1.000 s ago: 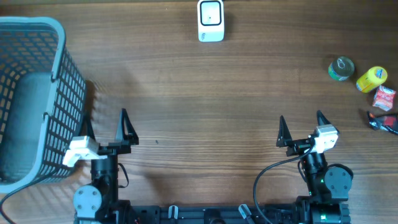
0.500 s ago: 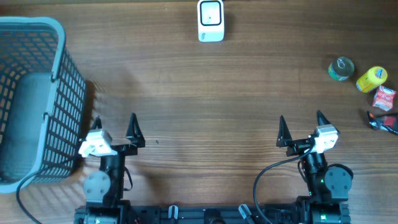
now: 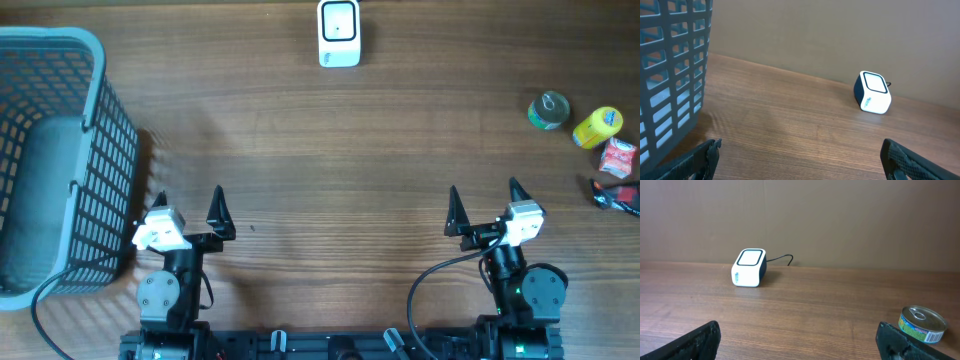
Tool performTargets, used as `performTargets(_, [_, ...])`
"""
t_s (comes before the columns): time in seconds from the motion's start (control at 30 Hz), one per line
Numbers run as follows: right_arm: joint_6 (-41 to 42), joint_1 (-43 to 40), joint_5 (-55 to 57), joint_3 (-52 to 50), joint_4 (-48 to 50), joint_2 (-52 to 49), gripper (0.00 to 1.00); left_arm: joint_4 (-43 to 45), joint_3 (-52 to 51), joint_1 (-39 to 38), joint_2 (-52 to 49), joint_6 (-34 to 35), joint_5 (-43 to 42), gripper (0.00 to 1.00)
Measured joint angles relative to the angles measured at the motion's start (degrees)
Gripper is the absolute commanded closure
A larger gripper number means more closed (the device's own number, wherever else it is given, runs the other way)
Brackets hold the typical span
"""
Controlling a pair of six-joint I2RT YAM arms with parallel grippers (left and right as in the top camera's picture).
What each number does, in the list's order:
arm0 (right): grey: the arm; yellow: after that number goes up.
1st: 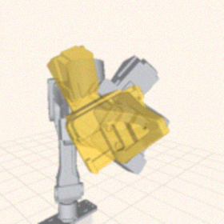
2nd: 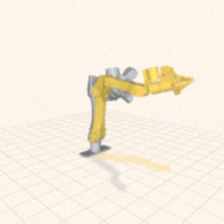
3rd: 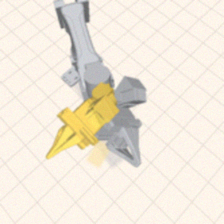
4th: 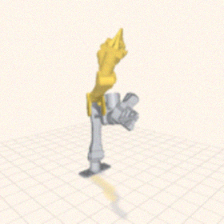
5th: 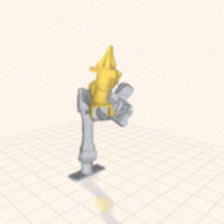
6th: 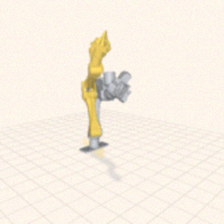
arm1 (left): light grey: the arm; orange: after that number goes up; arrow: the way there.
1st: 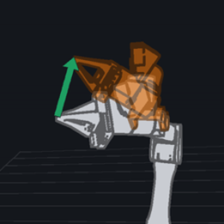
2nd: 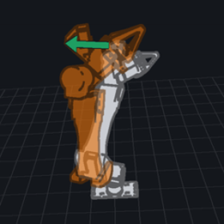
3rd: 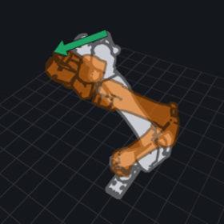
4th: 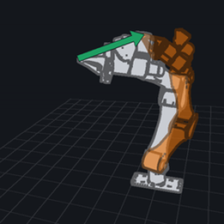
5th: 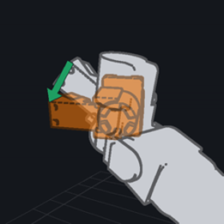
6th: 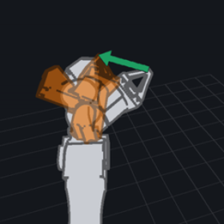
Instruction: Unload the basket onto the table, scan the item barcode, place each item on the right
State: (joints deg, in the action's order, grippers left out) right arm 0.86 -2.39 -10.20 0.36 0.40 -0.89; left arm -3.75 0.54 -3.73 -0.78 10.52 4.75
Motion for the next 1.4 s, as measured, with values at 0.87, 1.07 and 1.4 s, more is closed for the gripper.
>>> performTargets(0.87, [0.0, 0.02, 0.0, 0.0, 0.0, 0.0, 0.0, -0.2, 0.0, 0.0, 0.0, -2.58, -1.9, 0.0])
performTargets(1.07, [0.0, 0.0, 0.0, 0.0, 0.0, 0.0, 0.0, -0.2, 0.0, 0.0, 0.0, -2.58, -1.9, 0.0])
performTargets(1.4, [0.0, 0.0, 0.0, 0.0, 0.0, 0.0, 0.0, -0.17, 0.0, 0.0, 0.0, -2.58, -1.9, 0.0])
